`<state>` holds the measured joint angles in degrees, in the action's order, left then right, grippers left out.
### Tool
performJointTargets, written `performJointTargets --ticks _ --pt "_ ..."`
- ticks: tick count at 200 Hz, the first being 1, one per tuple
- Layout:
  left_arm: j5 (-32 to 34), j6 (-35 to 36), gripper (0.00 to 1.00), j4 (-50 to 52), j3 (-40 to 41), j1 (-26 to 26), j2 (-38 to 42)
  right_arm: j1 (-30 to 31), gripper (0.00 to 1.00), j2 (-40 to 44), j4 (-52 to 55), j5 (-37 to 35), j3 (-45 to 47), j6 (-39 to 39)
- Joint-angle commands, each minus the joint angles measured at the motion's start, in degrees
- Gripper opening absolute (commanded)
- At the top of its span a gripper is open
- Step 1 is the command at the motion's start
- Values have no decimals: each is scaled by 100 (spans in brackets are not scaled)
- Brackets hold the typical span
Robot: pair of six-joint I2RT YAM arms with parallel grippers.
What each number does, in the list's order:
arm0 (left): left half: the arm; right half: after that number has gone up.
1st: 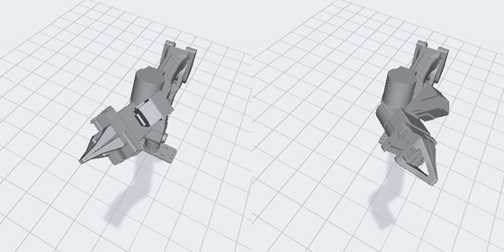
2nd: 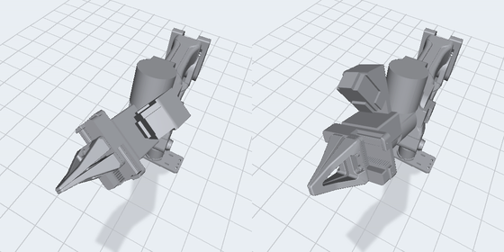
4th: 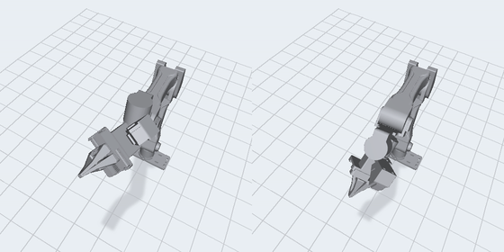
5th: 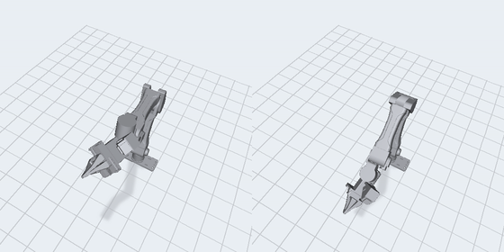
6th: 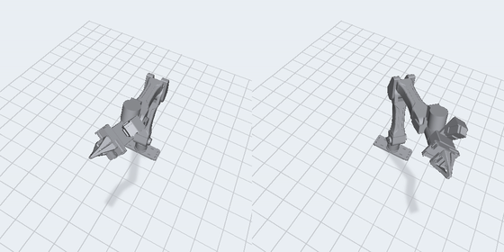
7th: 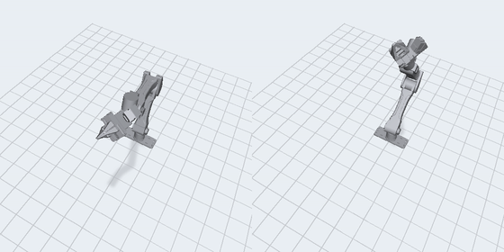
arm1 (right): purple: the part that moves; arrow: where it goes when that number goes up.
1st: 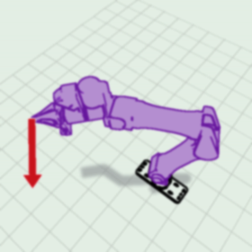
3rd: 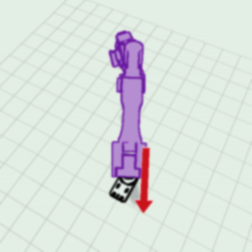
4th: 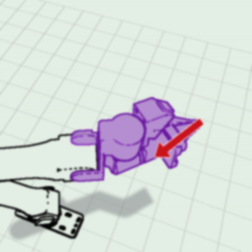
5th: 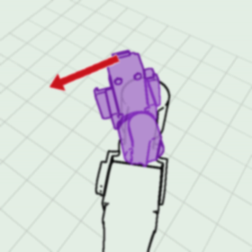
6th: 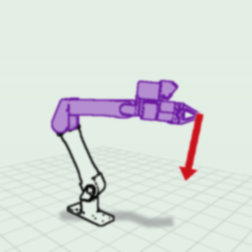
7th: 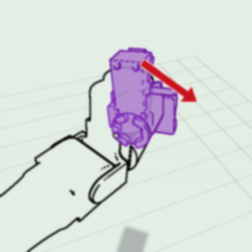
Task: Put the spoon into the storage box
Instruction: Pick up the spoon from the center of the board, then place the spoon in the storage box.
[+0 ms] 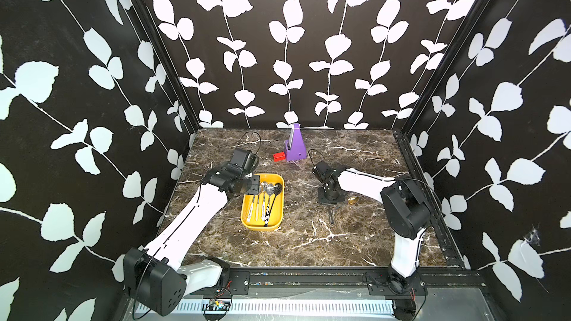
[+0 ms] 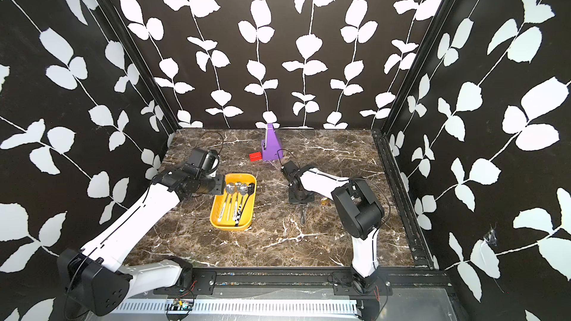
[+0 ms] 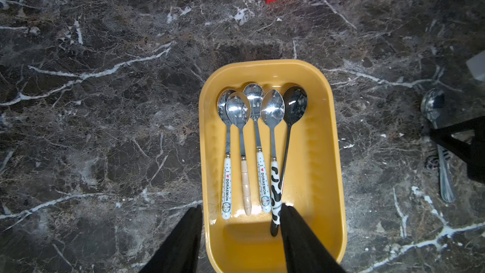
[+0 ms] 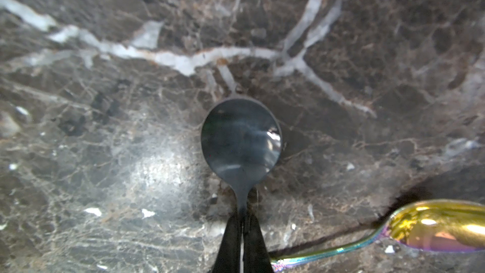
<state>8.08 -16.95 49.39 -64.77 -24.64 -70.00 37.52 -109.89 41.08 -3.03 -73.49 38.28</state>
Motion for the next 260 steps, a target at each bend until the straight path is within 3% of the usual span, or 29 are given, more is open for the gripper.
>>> performJointTargets --ticks 1,68,118,212,260 --pt "80 50 53 1 19 87 -27 57 0 248 117 -4 -377 193" --pt "23 117 54 92 48 410 10 264 0 702 291 495 -1105 790" --pt "-64 163 54 105 217 668 173 726 0 326 248 1015 -2112 1417" --pt "-146 264 54 12 665 1002 483 1555 0 -2024 1186 1500 -5276 1759" --pt "-58 332 54 -38 806 1056 498 1617 0 -2859 1666 1494 -6023 1628"
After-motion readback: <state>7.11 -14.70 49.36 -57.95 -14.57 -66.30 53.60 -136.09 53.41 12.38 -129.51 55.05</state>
